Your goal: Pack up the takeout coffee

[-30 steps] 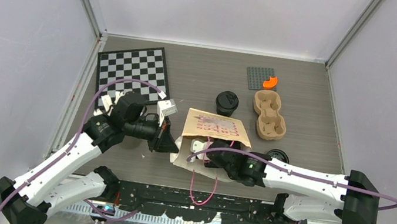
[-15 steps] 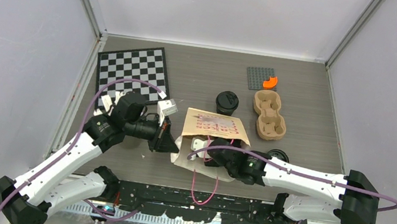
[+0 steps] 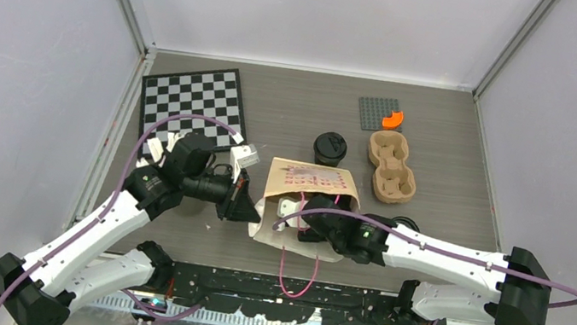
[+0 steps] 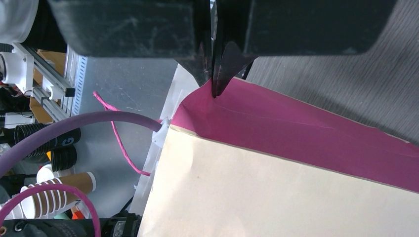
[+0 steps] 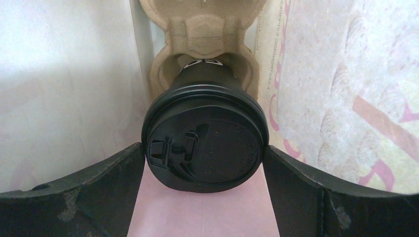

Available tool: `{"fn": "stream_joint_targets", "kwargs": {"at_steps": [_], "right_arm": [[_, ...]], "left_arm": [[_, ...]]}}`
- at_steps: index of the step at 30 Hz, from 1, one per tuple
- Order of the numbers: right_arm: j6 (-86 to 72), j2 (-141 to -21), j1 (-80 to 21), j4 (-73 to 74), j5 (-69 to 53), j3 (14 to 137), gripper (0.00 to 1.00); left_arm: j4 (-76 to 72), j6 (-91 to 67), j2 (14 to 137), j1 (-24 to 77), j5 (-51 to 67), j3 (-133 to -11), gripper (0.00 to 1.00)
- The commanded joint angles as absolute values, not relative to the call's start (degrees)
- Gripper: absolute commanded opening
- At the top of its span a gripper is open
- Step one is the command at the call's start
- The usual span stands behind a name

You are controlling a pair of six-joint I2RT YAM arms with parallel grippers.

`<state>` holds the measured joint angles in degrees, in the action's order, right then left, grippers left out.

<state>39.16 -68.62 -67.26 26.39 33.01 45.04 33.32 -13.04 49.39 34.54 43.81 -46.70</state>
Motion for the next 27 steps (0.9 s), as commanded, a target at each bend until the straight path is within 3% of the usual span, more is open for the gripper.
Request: {"fn": "stream_joint_targets", "kwargs": {"at_steps": [1, 27], "right_arm": [[40.4, -67.0, -66.8, 29.5, 32.0, 48.1, 0.93], [37.3, -67.7, -71.2, 39.7, 29.0, 54.3, 0.93]], "left_arm": [[33.5, -13.0, 49.4, 34.9, 45.1, -48.6, 0.01], [35.3, -13.4, 48.9, 34.8, 44.2, -49.4, 0.01]]}}
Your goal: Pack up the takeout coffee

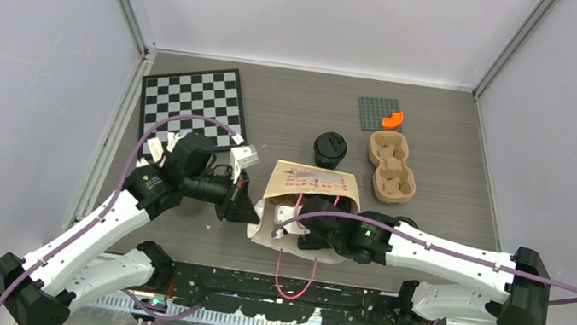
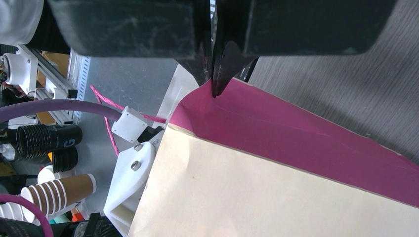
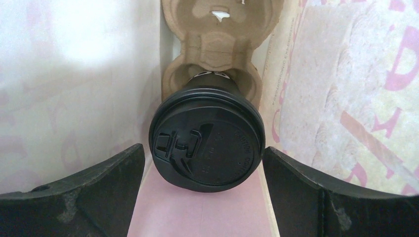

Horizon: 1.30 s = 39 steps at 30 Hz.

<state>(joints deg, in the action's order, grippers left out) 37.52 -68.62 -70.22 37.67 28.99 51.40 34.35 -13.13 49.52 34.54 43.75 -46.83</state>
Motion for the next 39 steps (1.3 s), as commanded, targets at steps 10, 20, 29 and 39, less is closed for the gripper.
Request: {"fn": "stream_joint_targets", "kwargs": {"at_steps": [10, 20, 29, 39], "right_arm": [[33.7, -67.6, -73.4, 41.5, 27.6, 57.5, 0.89], [26.4, -67.9, -75.5, 43.8, 25.2, 61.9, 0.86], [19.0, -67.1, -76.0, 48.3, 21.2, 68.1, 0.83], [14.5, -68.8, -76.3, 52.4, 17.6, 75.9, 0.82]], "left_arm": [[35.4, -13.8, 48.8, 34.9, 44.0, -49.9, 0.0], [35.7, -14.8, 49.1, 34.9, 43.8, -50.6, 0.0], [37.3, -17.9, 49.8, 34.9, 42.6, -53.3, 0.0], [41.2, -22.1, 51.2, 34.9, 41.1, -57.3, 0.0]]}}
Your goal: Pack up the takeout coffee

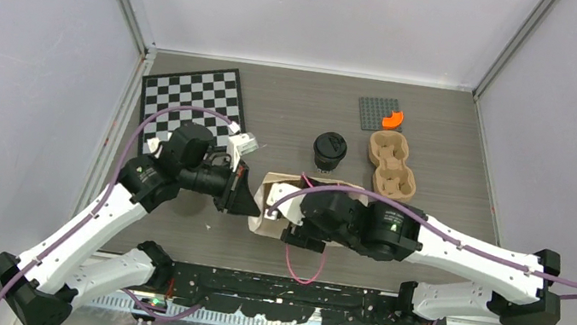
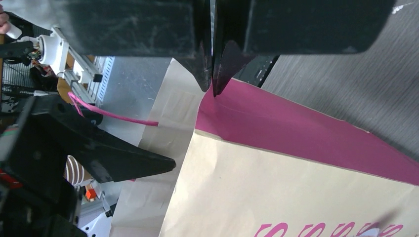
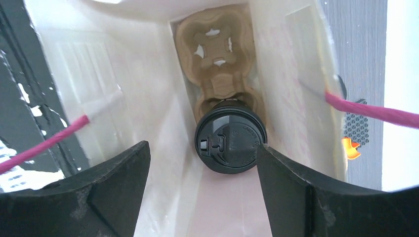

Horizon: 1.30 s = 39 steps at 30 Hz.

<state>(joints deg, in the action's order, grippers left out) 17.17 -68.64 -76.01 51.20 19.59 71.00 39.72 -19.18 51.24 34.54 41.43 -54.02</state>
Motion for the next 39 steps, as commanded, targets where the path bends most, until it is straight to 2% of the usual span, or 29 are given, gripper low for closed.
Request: {"fn": "stream_joint_targets", "kwargs": {"at_steps": [1, 11, 19, 33, 39], "right_arm": [[14.1, -69.0, -76.3, 52.3, 16.7, 76.6, 0.82], [7.3, -73.3, -76.3, 56.6, 12.1, 87.5, 0.8], [2.1, -74.1, -76.2, 53.4, 9.3, 95.4, 0.8], [-5.8, -72.0, -70.9, 48.6, 11.5, 96.0, 0.81], [-8.4, -71.3, -67.3, 49.8, 7.6, 92.7, 0.81]], "left_arm": [[41.3, -23.1, 51.1, 34.9, 41.1, -57.4, 0.0], [47.1, -27.1, 52.1, 34.8, 39.2, -60.3, 0.0], [52.2, -27.8, 53.6, 34.7, 36.4, -63.6, 0.0], [63.6, -28.6, 59.6, 32.6, 31.1, -72.1, 0.0], [65.8, -30.2, 62.3, 32.3, 31.7, -75.4, 0.0]]}}
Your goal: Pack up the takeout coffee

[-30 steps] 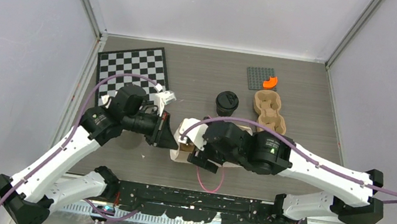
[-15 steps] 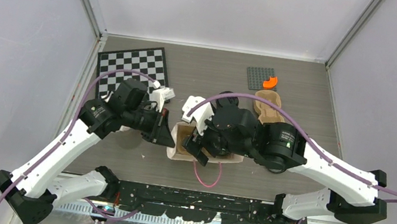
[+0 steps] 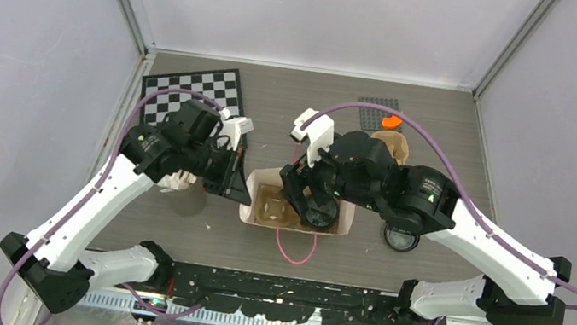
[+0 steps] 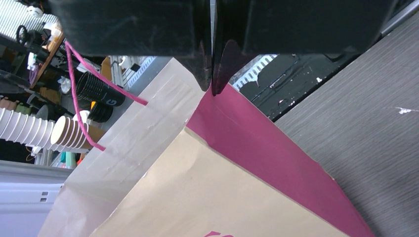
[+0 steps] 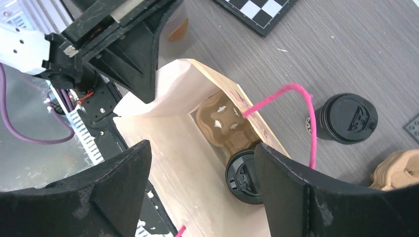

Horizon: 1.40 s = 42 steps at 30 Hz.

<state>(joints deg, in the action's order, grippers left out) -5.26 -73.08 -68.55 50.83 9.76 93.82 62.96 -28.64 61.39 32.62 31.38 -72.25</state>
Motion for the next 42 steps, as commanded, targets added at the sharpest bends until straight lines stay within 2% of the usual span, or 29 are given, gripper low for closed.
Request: {"fn": "stream_joint_targets", "kwargs": {"at_steps": [1, 13, 19, 25, 32, 38, 42], "right_arm": [[-8.7, -71.6, -67.3, 50.3, 7.0, 92.5, 0.8], [-12.6, -71.5, -66.8, 49.6, -1.0, 97.7, 0.81], [-14.7, -70.2, -65.1, 49.4, 19.2, 101.3, 0.81], [-13.5, -69.2, -61.1, 48.2, 34.2, 101.8, 0.81], [-13.9, -68.9, -54.8, 46.2, 35.5, 98.9, 0.81], [-17.3, -73.8, -41.4, 50.9, 27.5, 102.0, 0.82], [-18.9, -81.4, -33.1, 56.5, 18.9, 106.5, 0.85]], "left_arm": [[65.9, -30.5, 62.5, 32.3, 31.8, -75.7, 0.0], [73.1, -28.8, 65.9, 31.0, 29.3, -79.9, 0.0], [74.5, -26.4, 66.9, 30.4, 26.3, -80.5, 0.03], [73.6, -25.4, 67.0, 29.6, 23.0, -82.9, 0.08], [73.3, -25.7, 68.3, 29.5, 22.9, -85.0, 0.1], [72.8, -25.5, 68.2, 29.5, 22.7, -86.3, 0.3], [73.3, -25.1, 68.1, 29.5, 22.1, -87.1, 0.41]]}}
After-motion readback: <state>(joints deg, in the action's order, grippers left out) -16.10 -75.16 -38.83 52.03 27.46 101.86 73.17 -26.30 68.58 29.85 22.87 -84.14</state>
